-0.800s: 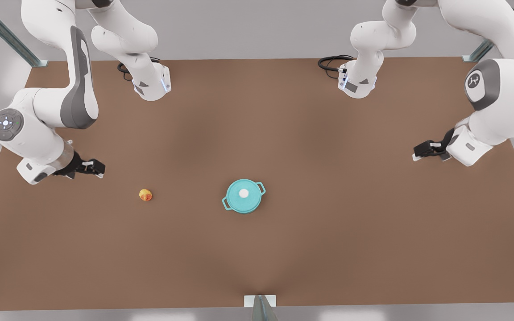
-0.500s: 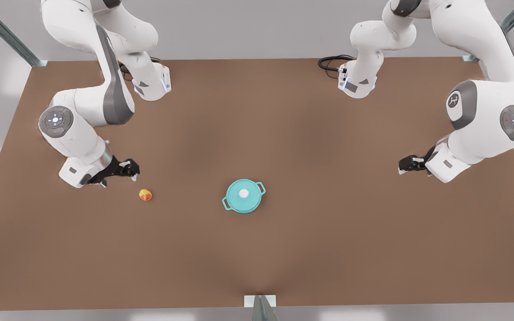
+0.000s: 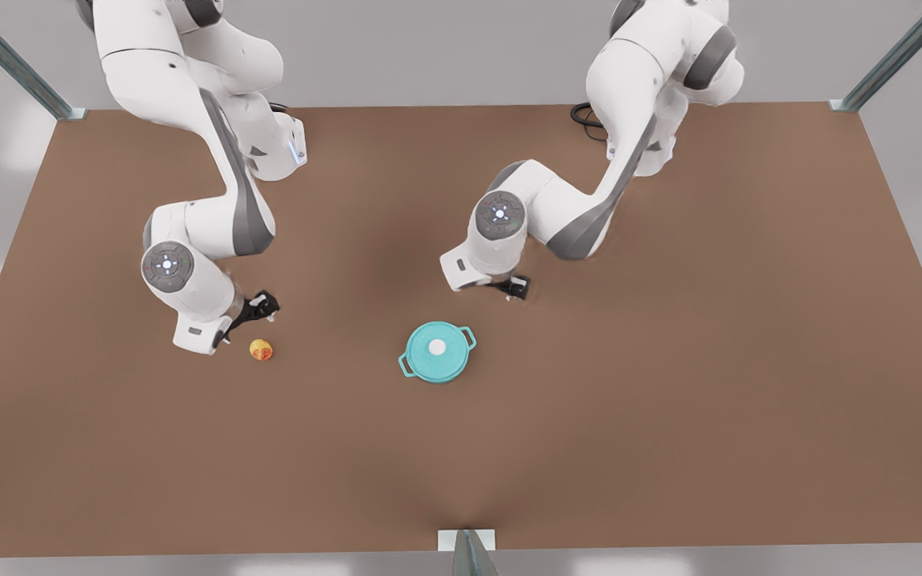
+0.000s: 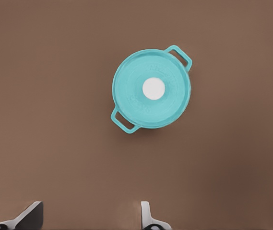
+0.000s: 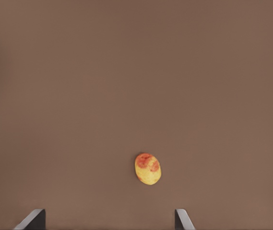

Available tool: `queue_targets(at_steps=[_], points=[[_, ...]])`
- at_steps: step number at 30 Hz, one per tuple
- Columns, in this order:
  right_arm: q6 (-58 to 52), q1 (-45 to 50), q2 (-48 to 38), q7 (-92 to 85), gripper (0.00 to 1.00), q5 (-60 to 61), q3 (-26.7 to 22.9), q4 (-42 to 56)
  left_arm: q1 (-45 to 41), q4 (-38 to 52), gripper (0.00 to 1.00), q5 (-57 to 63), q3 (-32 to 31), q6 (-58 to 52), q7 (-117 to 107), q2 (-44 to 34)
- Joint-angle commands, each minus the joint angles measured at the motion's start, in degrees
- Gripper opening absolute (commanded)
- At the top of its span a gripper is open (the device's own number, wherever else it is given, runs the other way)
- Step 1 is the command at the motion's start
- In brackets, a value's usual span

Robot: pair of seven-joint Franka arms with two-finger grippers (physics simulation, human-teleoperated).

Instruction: Open the pot lid and put the potato into the pot

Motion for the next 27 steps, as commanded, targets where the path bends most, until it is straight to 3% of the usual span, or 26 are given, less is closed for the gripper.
queue_targets(at_steps=[1,4,14,17,27], points=[[12.2,-1.3,1.3,-26.0,1.00,-0.2,0.0,-0.8,-4.5,4.5,1.00,0.7,0.2,8.7,-47.4,5.3],[18.4,-4.0,6.4,-31.9,1.00,-0.2,-0.2,-0.8,-4.4,18.5,1.00,1.2,2.5,11.2,-47.5,17.0],[24.4,-4.4,5.4,-37.7,1.00,0.3,1.5,-11.6,-3.8,18.7,1.00,1.1,4.5,18.2,-48.0,21.7],[26.7,-5.1,4.9,-39.7,1.00,0.2,1.5,-13.0,-3.8,18.8,1.00,1.1,5.1,22.4,-47.9,23.6],[29.0,-6.4,9.5,-39.2,1.00,0.3,1.5,-12.8,-3.9,18.1,1.00,4.0,5.0,20.5,-46.1,24.7]])
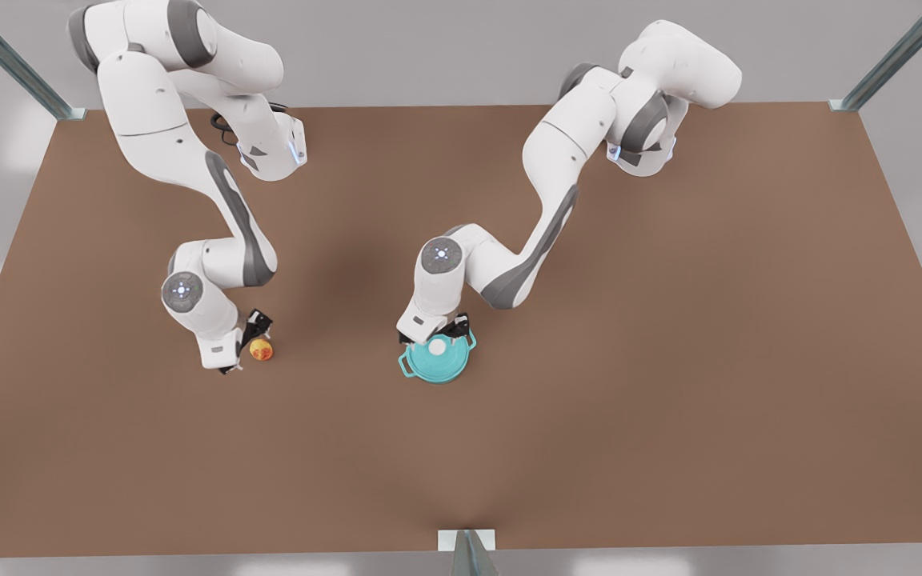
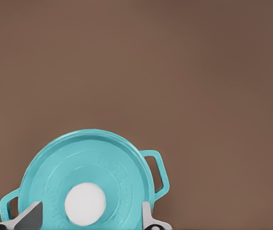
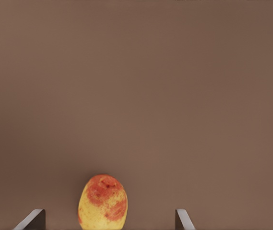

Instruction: Open the pot lid and put the potato into the pot

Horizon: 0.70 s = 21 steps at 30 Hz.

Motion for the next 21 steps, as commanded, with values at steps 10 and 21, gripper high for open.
queue_targets(at_steps=[10,21], points=[[1.4,0.3,1.9,-10.0,1.00,0.2,0.1,-2.1,-0.4,0.0,1.00,2.8,0.0,-2.3,-7.8,0.9],[2.2,0.0,5.2,-10.1,1.00,0.0,0.0,0.3,-0.4,0.0,1.00,2.8,0.1,-0.2,-7.9,2.1]])
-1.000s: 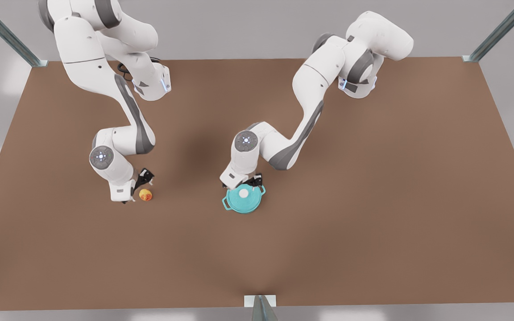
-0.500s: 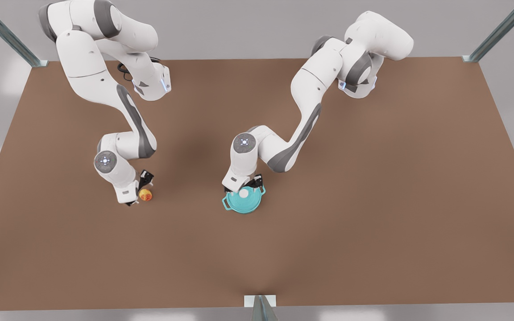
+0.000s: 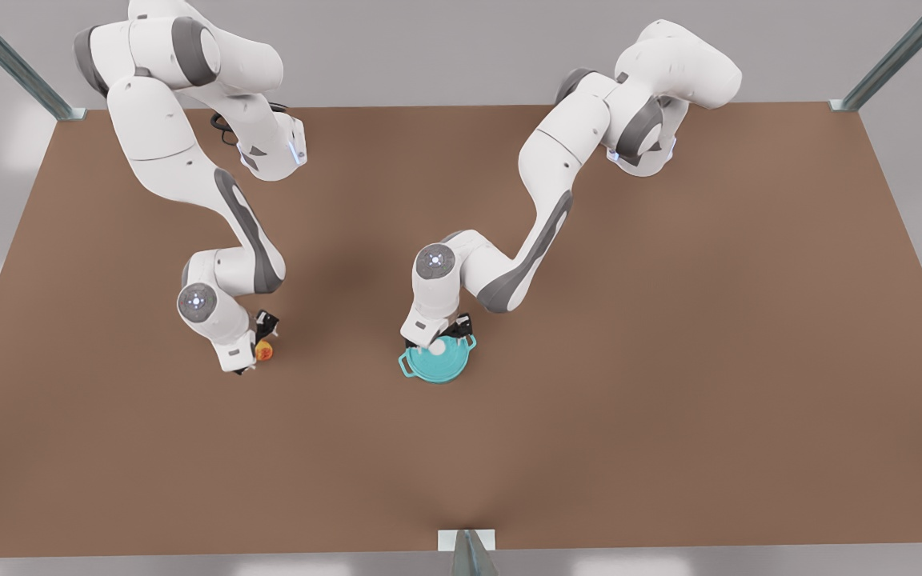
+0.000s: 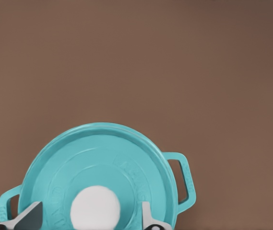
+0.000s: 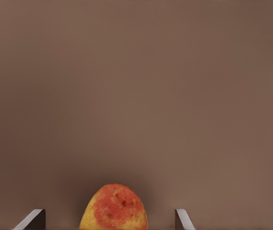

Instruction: Open the pot lid and put the potato into the pot

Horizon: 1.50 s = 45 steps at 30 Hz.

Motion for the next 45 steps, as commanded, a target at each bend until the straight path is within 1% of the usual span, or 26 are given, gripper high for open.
queue_targets(at_steps=[1,3,7,9,10,13,15,16,17,18,19,23,26,29,30,31,32,35,36,37,38,39,40,41,42,45], points=[[0.2,-0.1,0.0,-3.7,1.00,-0.1,0.0,0.3,0.0,0.0,1.00,0.1,0.0,0.5,-2.4,-0.1],[0.2,-0.5,0.1,-3.9,1.00,-0.2,-0.2,0.3,0.0,0.1,0.97,0.1,0.1,0.5,-2.3,0.0],[0.2,-0.5,1.0,-3.9,1.00,-0.1,-0.2,0.4,0.0,0.1,0.66,0.0,0.1,-0.2,-2.4,-0.2],[0.3,-0.6,1.5,-3.9,1.00,-0.1,-0.3,0.4,0.0,0.1,0.55,-0.1,0.0,-0.6,-2.4,-0.5],[0.3,-0.6,1.7,-3.9,1.00,-0.1,-0.3,0.4,0.0,0.1,0.55,-0.2,0.0,-0.6,-2.4,-0.6],[0.3,-0.7,1.7,-3.9,1.00,-0.1,-0.3,0.4,0.5,0.2,0.46,-0.7,0.1,-1.3,-2.4,-1.0],[0.2,-0.8,1.6,-4.1,1.00,-0.2,-0.3,0.3,1.9,0.3,0.45,-0.8,-0.3,-2.4,-2.2,-1.7],[0.2,-0.8,1.4,-5.0,0.93,-0.2,-0.3,0.3,2.6,0.3,0.45,-0.8,-0.3,-2.8,-1.8,-2.1],[0.2,-0.8,1.4,-5.4,0.80,-0.2,-0.3,0.3,4.0,0.3,0.45,-0.8,-0.3,-2.8,-1.7,-2.2],[0.1,-0.8,1.4,-5.4,0.72,-0.2,-0.3,0.3,6.0,0.3,0.45,-0.8,-0.3,-2.9,0.1,-2.1],[0.0,-0.8,1.3,-5.4,0.68,-0.2,-0.3,0.3,7.9,0.4,0.45,-0.8,-0.3,-5.3,3.5,-2.2],[-0.4,-0.6,1.2,-5.3,0.56,-0.2,-0.2,0.4,16.0,0.3,0.45,-0.9,-0.2,-5.9,12.0,-2.1],[-0.7,-0.5,0.8,-5.4,0.52,-0.2,-0.2,0.4,20.8,0.1,0.45,-0.8,-0.3,-4.3,19.7,0.4],[-3.5,-0.5,-1.2,-5.4,0.49,-0.2,0.0,0.5,20.8,0.0,0.46,-0.5,-0.2,-2.0,20.0,2.5],[-4.6,-0.4,-1.8,-5.5,0.49,-0.1,0.0,0.6,20.9,0.0,0.53,-0.4,-0.1,-1.7,20.1,2.6],[-5.3,-0.3,-3.2,-5.8,0.49,0.1,0.1,0.8,20.9,0.0,0.86,-0.4,-0.1,-1.3,20.6,2.6],[-5.8,0.1,-4.1,-6.2,0.49,0.1,0.2,0.9,21.1,0.0,1.00,-0.4,0.0,-1.3,21.7,2.5],[-8.5,0.4,-6.1,-6.0,0.49,0.2,2.9,2.5,21.8,0.1,1.00,-0.5,0.4,-4.8,24.5,1.3],[-9.2,0.4,-6.8,-6.1,0.49,0.2,3.8,2.8,23.5,0.1,1.00,-1.0,-0.3,-10.1,27.1,-1.9],[-10.9,0.4,-7.5,-5.8,0.49,0.3,5.3,3.5,30.3,0.0,1.00,-9.8,-0.6,-23.1,45.8,-9.7],[-12.0,0.4,-7.7,-5.4,0.49,0.3,6.6,4.3,36.0,-0.2,1.00,-11.9,-0.1,-33.8,59.3,-16.3],[-12.5,0.4,-8.1,-5.2,0.49,0.4,7.8,4.8,39.0,-2.1,1.00,-11.6,-0.2,-42.1,61.4,-23.2],[-13.6,0.5,-8.4,-5.0,0.48,0.5,9.0,5.4,39.5,-10.0,1.00,-10.4,1.4,-45.4,61.6,-33.4],[-15.0,0.5,-8.4,-4.4,0.49,0.5,10.2,6.4,38.4,-32.7,1.00,-4.7,1.0,-30.8,61.7,-50.9],[-15.7,0.9,-8.4,-3.3,0.49,0.6,11.2,7.1,38.3,-36.9,1.00,-4.8,0.9,-27.2,61.7,-52.5],[-17.4,4.0,-8.4,-1.5,0.48,1.7,11.4,8.9,38.5,-35.7,1.00,-9.2,1.1,-26.8,61.8,-51.7]])
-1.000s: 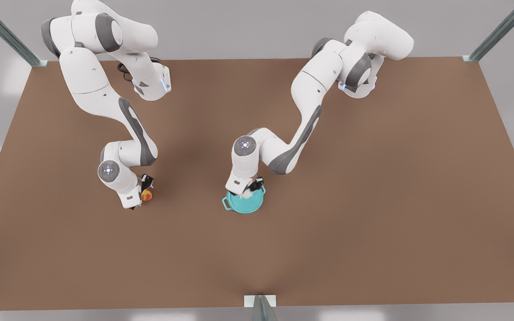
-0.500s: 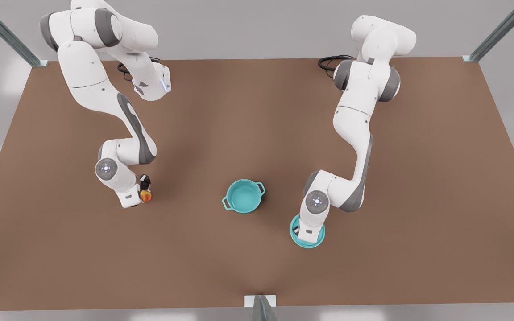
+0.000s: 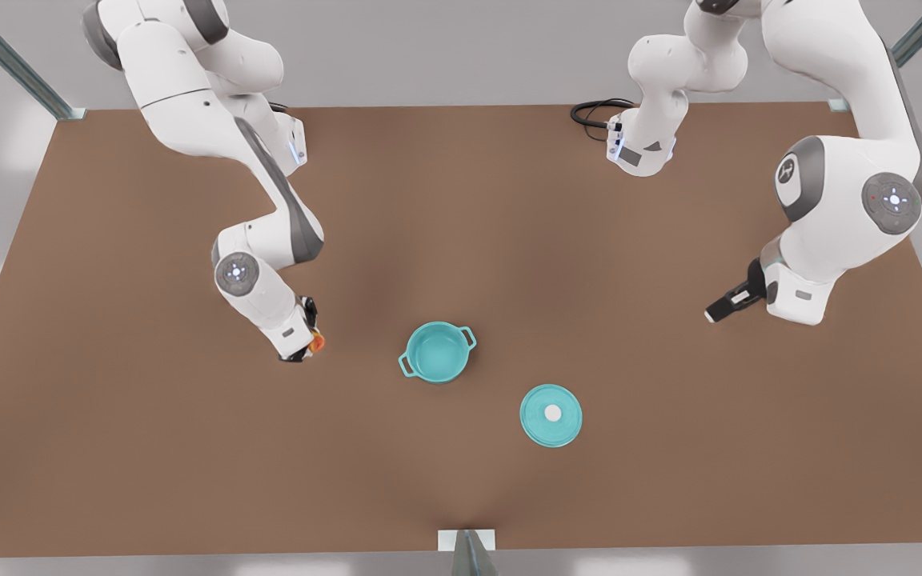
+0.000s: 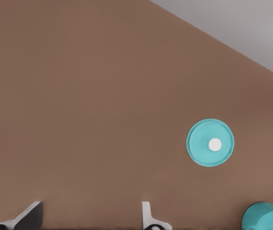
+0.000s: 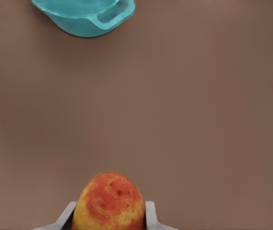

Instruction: Open the pot lid and put the potato into the pot

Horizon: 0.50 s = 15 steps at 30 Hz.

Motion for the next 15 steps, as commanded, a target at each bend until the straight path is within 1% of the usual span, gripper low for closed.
queue_targets(at_steps=[1,2,9,15], points=[[-4.2,1.9,0.0,4.2,0.48,1.0,0.2,1.2,0.4,-0.2,1.00,-1.0,0.7,-3.6,30.8,-1.5],[-6.4,2.9,0.2,5.5,0.48,1.1,0.2,2.6,0.4,1.3,1.00,0.3,1.8,-3.7,31.3,-2.4],[-8.8,10.6,3.4,13.8,0.48,1.2,0.1,9.2,-0.3,1.2,1.00,0.0,0.6,-7.8,31.2,-2.8],[-11.6,15.2,8.4,19.4,0.48,1.2,0.0,18.0,-0.2,1.4,1.00,0.1,0.4,-4.9,31.2,-0.9]])
